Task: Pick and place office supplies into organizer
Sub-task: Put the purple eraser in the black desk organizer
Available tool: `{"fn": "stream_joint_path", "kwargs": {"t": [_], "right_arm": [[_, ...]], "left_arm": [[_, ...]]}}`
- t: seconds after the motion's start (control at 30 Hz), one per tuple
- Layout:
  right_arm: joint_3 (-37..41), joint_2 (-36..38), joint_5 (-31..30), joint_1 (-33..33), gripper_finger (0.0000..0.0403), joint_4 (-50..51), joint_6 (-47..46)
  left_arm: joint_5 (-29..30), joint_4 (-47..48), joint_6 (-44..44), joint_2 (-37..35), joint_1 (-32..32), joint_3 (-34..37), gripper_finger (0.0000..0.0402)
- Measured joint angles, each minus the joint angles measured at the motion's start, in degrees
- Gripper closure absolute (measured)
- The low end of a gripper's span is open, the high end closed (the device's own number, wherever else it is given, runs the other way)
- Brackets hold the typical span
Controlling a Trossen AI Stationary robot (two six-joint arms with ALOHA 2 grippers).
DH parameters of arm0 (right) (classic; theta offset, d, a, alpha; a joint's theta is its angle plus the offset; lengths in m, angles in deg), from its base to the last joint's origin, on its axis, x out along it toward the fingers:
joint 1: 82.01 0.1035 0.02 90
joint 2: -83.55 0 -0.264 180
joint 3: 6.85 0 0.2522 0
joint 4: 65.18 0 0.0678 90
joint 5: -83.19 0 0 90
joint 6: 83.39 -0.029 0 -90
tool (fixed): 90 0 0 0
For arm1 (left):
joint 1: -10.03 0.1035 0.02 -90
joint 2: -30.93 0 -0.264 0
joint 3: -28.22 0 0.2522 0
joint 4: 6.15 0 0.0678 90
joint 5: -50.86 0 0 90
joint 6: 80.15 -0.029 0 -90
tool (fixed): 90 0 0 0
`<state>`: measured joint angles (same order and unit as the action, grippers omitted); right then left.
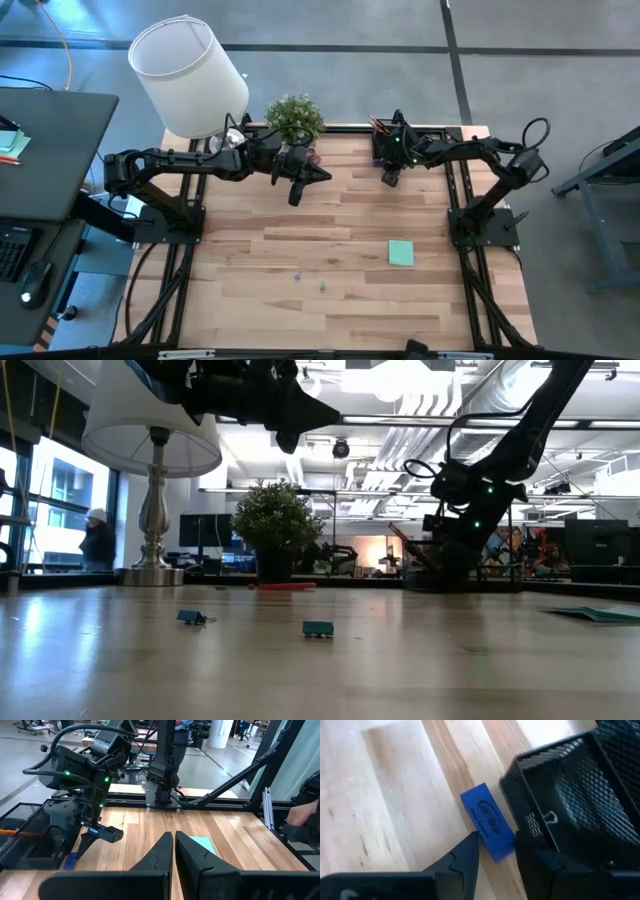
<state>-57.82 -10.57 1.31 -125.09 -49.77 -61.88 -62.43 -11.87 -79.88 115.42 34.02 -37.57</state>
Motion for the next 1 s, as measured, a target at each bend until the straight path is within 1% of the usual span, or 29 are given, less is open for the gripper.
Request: {"fn": "stream_joint_path", "kwargs": {"t": [0.1, 0.3, 0.47, 0.6, 0.63, 0.73, 0.8, 0.9, 1.0], "right_arm": [[0.0, 0.1, 3.41, 1.22, 0.0284, 0.11, -0.01], [0.0, 0.95, 6.18, 4.16, 0.0284, 1.77, -3.34], [0.11, 2.33, 8.55, 7.28, 0.0284, 4.78, -3.5], [0.47, 4.36, 7.73, 8.86, 0.0284, 6.32, -1.95], [0.55, 4.97, 6.7, 9.05, 0.0284, 6.55, -1.35], [0.37, 7.44, 4.32, 8.85, 0.0284, 4.82, 0.63], [0.35, 7.66, 3.54, 8.67, 0.0284, 3.6, 1.26], [0.35, 7.25, 3.42, 8.15, 0.0278, 1.22, -1.5], [0.31, 6.03, 2.22, 7.89, 0.0265, 0.73, -8.04]], "left_arm": [[0.18, 0.0, 0.0, 0.0, 0.0, 0.0, 0.0394], [0.37, 0.47, 0.0, 0.0, 0.0, -0.02, 0.0394], [0.38, 1.04, 0.0, 0.0, 0.0, -0.02, 0.0394], [0.39, 1.28, -0.07, 0.0, 0.0, -0.02, 0.0394], [0.4, 1.27, -0.07, 0.0, 0.0, -0.02, 0.0394], [0.46, 1.22, -0.09, 0.0, 0.0, -0.02, 0.0394], [0.5, 1.09, -0.13, 0.0, 0.0, -0.02, 0.0394], [0.54, 0.83, -0.26, 0.0, 0.0, -0.02, 0.0394], [0.63, 0.81, -0.26, 0.0, 0.0, -0.02, 0.0394]]}}
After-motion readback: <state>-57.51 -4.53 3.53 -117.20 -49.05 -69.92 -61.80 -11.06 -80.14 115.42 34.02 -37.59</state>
